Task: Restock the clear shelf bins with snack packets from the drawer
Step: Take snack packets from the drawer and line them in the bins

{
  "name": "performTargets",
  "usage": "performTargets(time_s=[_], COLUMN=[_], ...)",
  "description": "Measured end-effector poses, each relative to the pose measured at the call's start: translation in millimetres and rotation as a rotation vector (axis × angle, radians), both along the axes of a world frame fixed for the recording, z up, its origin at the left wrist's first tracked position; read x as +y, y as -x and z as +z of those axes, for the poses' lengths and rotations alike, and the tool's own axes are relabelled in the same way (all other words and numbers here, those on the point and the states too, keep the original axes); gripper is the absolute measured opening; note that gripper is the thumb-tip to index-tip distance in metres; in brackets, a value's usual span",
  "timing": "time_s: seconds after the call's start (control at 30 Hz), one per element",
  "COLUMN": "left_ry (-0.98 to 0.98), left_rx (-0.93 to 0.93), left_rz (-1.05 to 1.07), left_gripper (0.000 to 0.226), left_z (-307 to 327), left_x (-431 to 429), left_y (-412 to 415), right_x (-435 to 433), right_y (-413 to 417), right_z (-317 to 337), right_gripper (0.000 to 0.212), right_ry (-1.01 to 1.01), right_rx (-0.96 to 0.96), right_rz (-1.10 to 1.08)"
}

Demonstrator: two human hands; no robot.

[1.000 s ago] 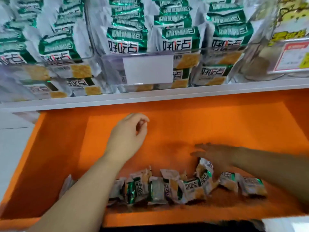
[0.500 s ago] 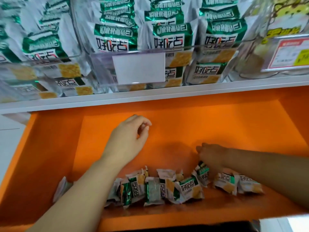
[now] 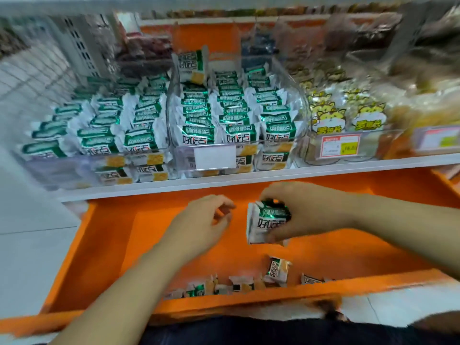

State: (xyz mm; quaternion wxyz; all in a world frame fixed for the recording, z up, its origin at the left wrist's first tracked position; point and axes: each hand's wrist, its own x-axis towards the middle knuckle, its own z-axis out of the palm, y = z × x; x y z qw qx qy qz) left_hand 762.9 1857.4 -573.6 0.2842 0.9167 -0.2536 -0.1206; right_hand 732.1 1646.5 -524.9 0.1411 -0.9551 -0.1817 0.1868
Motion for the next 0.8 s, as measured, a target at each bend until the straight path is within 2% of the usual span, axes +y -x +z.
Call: performTargets(time_s=[0.1,0.2,0.3,0.33,0.4,0.43,0.57,0.63,0.7,0.8], left_ry=[0.174,0.374,0.555,0.616,0.717,0.748,0.764,0.716,0.599,0.412], left_rx=[0.138,0.342,0.505,0.545,0.584,0.588,0.558,0.488,0.325,0.07], left_rz=[0.035,0.022,0.049,0.085,0.145,0.15,0.156,0.193,0.2,0.205], left_gripper=[0.019,0.029,0.031,0.03,0.03,0.03,0.025,0.026,0.027,0.033], left_z=[27.4,50.3,60.1,60.6,59.3,59.1,57.5,55.8,55.8,58.2], left_x=[11.5,20.1,23.6,23.8,21.7,19.7,15.4,19.3,25.5,35.9], left_y=[12.0,26.9,37.3,39.2,39.7,39.6,33.5,26.5,19.9,15.2], right_x=[7.9,17.9,28.0,32.2,39.2,41.3,39.9,32.3,23.0,16.2], right_y=[13.7,21.3,24.6,25.8,27.3,26.7,21.8,16.9,14.6,17.3], right_z=[35.6,50.1,44.6,42.2,38.3,36.1,35.2,38.6,42.9,51.0], right_gripper=[0.051,0.057,0.082,0.077,0.051,0.045,0.032,0.048,0.065,0.045], right_ry=[-0.261,-0.564,-0.774,-0.846,-0.937,-0.962,-0.912,-0.761,-0.628,-0.482], right_rx=[0.036,0.056,0.1,0.13,0.169,0.187,0.18,0.156,0.106,-0.034], right_rz=[-0.15,-0.284,-0.427,-0.446,-0.47,-0.477,-0.46,-0.45,-0.428,-0.306])
